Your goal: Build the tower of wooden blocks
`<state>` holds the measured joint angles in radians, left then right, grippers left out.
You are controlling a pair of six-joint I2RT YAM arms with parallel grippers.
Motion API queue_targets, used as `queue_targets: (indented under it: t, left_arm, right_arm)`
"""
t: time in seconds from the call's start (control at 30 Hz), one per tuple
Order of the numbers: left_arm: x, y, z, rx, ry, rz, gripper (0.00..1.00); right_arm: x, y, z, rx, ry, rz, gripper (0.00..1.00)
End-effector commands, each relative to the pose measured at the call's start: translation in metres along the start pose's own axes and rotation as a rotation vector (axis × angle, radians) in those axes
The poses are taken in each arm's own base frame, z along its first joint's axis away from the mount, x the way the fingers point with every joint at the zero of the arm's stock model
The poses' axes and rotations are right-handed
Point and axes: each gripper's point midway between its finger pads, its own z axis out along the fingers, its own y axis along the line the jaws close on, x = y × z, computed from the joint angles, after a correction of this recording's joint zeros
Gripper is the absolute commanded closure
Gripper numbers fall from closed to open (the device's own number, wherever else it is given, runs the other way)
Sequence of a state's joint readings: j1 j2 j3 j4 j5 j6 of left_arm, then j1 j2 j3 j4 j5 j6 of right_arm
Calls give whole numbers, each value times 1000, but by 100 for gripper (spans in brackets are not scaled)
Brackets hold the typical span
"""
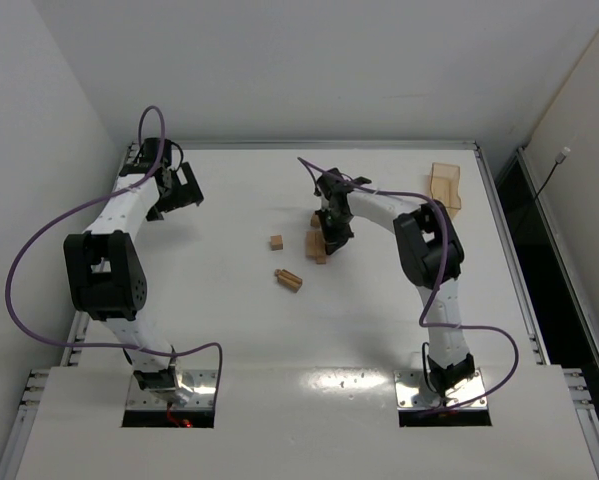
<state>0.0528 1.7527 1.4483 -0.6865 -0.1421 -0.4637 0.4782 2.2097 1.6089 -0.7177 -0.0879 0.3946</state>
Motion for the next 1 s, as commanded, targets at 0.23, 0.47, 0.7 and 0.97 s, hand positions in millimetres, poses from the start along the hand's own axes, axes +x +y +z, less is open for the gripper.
queue_targets:
  t: [0.23,0.47,0.7,0.97]
  left_arm:
    - [-9,-7,-3,24,-29,5,0]
    - [-9,-7,-8,35,-34,23,0]
    - [-5,-10,-10,64,-24,61,0]
    - [14,-41,-17,308,43,259,0]
  right_arm:
    - [-11,13,2,-36,-26,-19,100]
    - [-14,-17,-24,-39,-54,-92,68]
    - [-24,-83,-71,-140,-113,-278,49]
    - [-45,-56,-137,-570,-272,-960,41]
